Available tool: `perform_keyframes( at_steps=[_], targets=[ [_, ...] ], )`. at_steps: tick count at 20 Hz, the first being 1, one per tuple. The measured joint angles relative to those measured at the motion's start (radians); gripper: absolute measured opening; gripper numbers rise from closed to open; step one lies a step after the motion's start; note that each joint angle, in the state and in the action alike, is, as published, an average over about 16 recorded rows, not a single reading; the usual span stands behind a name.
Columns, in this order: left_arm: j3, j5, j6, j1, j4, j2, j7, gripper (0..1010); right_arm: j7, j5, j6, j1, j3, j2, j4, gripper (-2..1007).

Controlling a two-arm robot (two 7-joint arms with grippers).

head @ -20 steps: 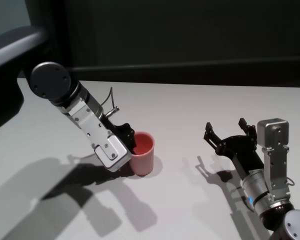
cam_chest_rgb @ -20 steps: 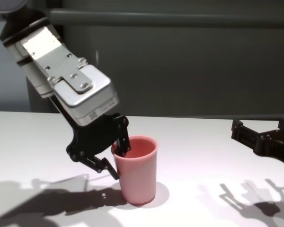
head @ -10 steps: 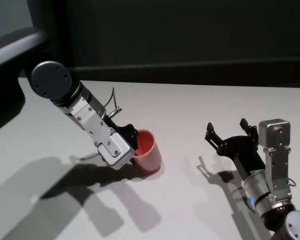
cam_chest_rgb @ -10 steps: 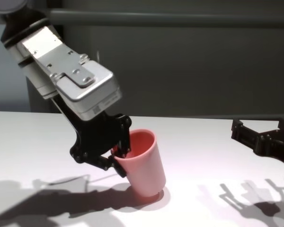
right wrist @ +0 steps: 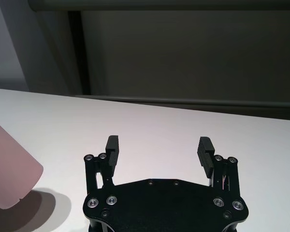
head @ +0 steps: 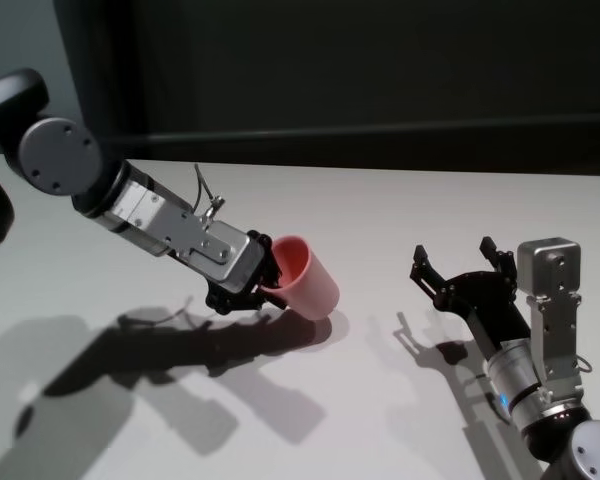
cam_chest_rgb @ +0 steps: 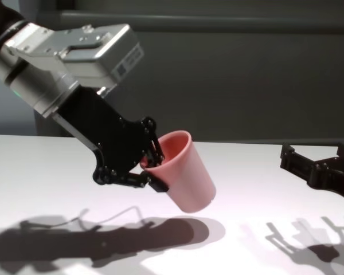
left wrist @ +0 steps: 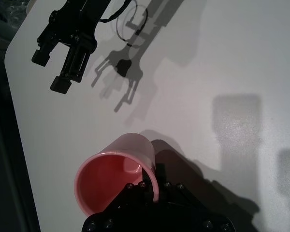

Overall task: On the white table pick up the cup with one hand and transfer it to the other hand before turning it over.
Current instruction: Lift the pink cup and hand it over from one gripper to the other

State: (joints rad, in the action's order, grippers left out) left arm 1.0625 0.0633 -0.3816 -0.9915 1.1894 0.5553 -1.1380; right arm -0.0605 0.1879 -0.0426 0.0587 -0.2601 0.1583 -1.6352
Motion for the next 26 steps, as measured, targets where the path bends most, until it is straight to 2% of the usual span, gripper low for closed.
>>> perform_keyframes(
  at_steps=[4, 9, 17, 21, 26],
  targets=[
    [-0.065, -0.109, 0.038, 0.038, -0.004, 0.022, 0.032, 48, 0.0, 0.0, 0.0, 0.0, 0.0, 0.0, 0.0, 1002],
    [-0.16, -0.262, 0.082, 0.095, -0.007, 0.041, 0.071, 48, 0.0, 0.0, 0.0, 0.0, 0.0, 0.0, 0.0, 1002],
    [-0.304, -0.504, 0.133, 0.202, 0.009, 0.037, 0.108, 48, 0.0, 0.0, 0.0, 0.0, 0.0, 0.0, 0.0, 1002],
    [-0.357, -0.602, 0.147, 0.254, 0.024, 0.023, 0.117, 48, 0.0, 0.0, 0.0, 0.0, 0.0, 0.0, 0.0, 1002],
    [-0.402, -0.686, 0.155, 0.312, 0.044, 0.001, 0.125, 48, 0.0, 0.0, 0.0, 0.0, 0.0, 0.0, 0.0, 1002]
  ],
)
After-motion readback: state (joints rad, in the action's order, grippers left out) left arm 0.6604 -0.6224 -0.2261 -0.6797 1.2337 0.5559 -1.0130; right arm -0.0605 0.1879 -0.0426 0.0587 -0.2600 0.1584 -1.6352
